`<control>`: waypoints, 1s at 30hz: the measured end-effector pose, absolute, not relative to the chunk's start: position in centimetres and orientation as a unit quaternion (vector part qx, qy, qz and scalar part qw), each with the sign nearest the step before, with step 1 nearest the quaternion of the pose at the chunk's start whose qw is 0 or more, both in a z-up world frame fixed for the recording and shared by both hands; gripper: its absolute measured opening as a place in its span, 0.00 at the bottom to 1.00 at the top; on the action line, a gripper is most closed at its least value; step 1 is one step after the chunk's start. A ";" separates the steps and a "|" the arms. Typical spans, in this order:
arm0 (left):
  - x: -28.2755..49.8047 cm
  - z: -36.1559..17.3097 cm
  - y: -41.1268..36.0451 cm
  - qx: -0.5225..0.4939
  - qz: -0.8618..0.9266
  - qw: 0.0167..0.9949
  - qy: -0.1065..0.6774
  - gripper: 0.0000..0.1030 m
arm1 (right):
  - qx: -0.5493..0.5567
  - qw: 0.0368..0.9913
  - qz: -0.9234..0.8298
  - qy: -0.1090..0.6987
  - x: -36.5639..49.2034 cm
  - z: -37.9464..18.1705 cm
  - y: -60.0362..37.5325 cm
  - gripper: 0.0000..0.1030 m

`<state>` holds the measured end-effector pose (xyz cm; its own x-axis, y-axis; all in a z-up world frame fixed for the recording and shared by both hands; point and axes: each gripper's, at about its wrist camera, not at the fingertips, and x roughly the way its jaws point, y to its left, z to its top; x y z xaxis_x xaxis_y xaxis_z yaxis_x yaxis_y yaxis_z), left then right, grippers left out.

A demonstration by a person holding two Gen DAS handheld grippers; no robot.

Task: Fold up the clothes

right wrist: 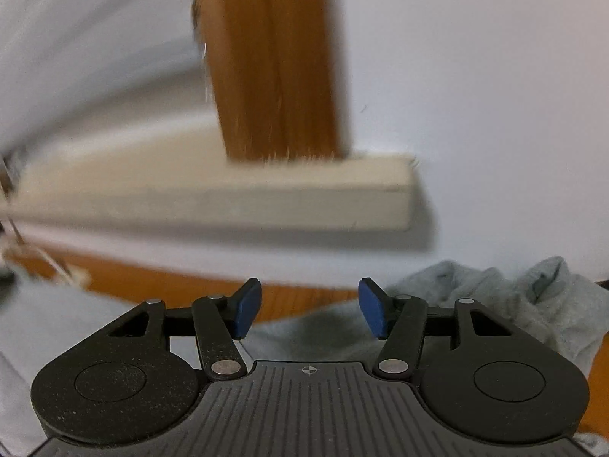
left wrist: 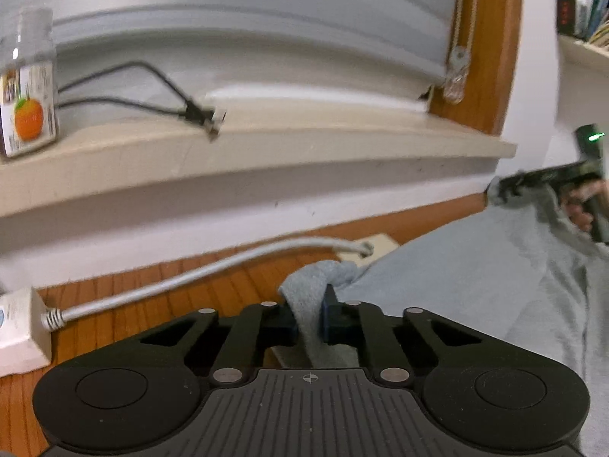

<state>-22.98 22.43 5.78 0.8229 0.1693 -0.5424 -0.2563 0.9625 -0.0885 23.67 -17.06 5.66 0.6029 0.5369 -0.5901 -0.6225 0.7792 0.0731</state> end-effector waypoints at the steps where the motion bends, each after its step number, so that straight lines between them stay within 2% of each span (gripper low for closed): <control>1: -23.1 5.9 22.3 -0.076 0.109 0.953 0.273 0.11 | -0.090 0.895 0.309 0.308 23.9 5.3 -16.9 0.55; 3: -23.4 6.1 22.0 -0.071 0.104 0.955 0.268 0.11 | -0.113 0.900 0.283 0.311 24.2 4.7 -17.3 0.55; 10: -24.1 6.3 22.3 -0.074 0.099 0.958 0.260 0.11 | -0.059 0.871 0.350 0.341 24.6 4.8 -20.0 0.58; 16: -23.8 6.1 21.9 -0.071 0.098 0.958 0.260 0.11 | -0.118 0.860 0.362 0.339 24.8 4.9 -19.7 0.56; 18: -23.9 6.2 21.6 -0.069 0.100 0.960 0.251 0.11 | -0.143 0.866 0.349 0.328 23.7 3.9 -18.2 0.46; 20: -24.0 6.3 21.4 -0.067 0.103 0.962 0.243 0.11 | -0.166 0.873 0.333 0.315 22.6 3.1 -16.8 0.41; 21: -24.1 6.3 21.2 -0.066 0.104 0.963 0.239 0.11 | -0.174 0.876 0.325 0.310 22.4 3.1 -16.6 0.28; 23: -24.2 6.4 20.9 -0.064 0.107 0.965 0.231 0.11 | -0.193 0.883 0.303 0.300 21.9 3.0 -16.3 0.14; 26: -24.4 6.6 20.4 -0.060 0.110 0.968 0.218 0.11 | -0.206 0.891 0.288 0.286 21.2 2.8 -15.9 0.05; 30: -24.9 7.2 20.0 -0.063 0.118 0.970 0.202 0.11 | -0.190 0.917 0.259 0.238 20.2 4.3 -15.7 0.03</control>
<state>-24.87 19.99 7.22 0.8904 0.2028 -0.4075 -0.2537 0.9644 -0.0745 20.18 -15.72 4.29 0.7527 0.3848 -0.5343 -0.5654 0.7935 -0.2252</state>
